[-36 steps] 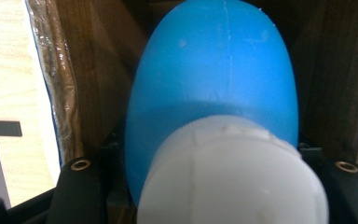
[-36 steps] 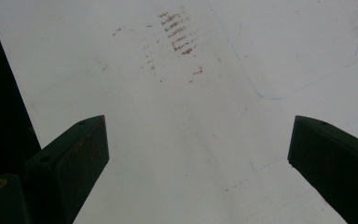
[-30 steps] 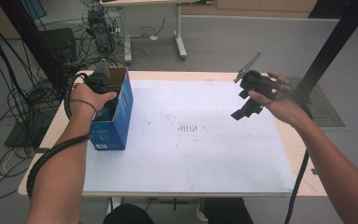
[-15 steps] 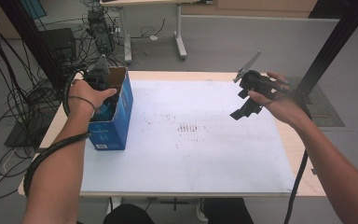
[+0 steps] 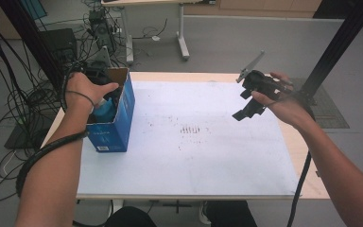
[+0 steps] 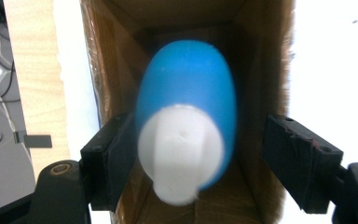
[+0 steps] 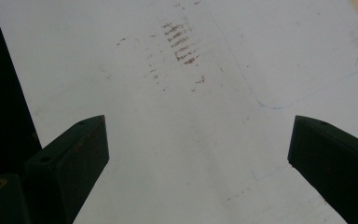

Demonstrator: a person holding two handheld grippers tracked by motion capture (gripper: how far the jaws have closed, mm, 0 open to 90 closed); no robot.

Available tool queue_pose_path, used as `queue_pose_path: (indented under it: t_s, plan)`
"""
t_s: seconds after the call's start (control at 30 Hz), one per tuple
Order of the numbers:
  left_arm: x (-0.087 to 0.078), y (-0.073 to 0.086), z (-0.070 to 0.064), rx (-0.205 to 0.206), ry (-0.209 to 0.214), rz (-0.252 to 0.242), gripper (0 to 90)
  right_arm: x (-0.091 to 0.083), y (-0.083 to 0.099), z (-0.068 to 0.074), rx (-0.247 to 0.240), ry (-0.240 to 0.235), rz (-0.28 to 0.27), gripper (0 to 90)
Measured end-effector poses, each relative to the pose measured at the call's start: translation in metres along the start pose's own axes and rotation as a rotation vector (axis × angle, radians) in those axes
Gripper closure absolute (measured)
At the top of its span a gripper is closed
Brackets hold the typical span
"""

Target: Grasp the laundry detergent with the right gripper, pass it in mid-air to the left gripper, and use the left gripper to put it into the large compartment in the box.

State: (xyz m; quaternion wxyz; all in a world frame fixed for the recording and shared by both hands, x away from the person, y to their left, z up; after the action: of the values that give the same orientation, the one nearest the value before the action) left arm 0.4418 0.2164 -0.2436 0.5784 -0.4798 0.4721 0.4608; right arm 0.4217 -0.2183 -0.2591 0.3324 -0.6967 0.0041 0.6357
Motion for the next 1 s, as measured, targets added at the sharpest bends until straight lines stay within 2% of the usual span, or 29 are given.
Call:
queue_pose_path:
  t_s: [0.17, 0.3, 0.5, 0.67, 0.9, 1.0]
  plan:
    - [-0.019, 0.002, -0.003, 0.011, -0.02, -0.022, 25.8, -0.001, 0.004, -0.003, 0.011, -0.001, -0.003, 5.0]
    - [-0.038, 0.002, -0.01, 0.038, -0.032, -0.055, 23.7, -0.002, 0.007, -0.006, 0.018, 0.005, -0.003, 5.1]
    - [-0.06, -0.001, -0.032, 0.097, -0.013, -0.102, 19.4, -0.008, 0.006, -0.009, 0.023, 0.019, -0.003, 5.0]
    - [-0.066, -0.005, -0.055, 0.151, 0.001, -0.134, 17.3, -0.014, 0.005, -0.011, 0.025, 0.047, -0.013, 4.9]
    - [-0.065, -0.01, -0.084, 0.219, 0.028, -0.146, 13.2, -0.019, 0.007, -0.017, 0.04, 0.065, 0.001, 4.9]
    - [-0.065, -0.012, -0.096, 0.245, 0.017, -0.146, 13.0, -0.022, 0.009, -0.02, 0.049, 0.076, 0.007, 4.9]
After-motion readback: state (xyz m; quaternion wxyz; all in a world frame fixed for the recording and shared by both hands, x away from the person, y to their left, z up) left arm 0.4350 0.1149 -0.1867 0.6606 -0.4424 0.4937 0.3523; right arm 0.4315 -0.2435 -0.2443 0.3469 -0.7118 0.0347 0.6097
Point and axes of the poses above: each handheld gripper's, and its own axes: x roughly forward along the jaws, y roughly out of its underside, z roughly to its left, the point moved 1 cm from there along x, roughly forward along the jaws, and after that the axes turned 4 degrees about x, right-handed, at the moved point
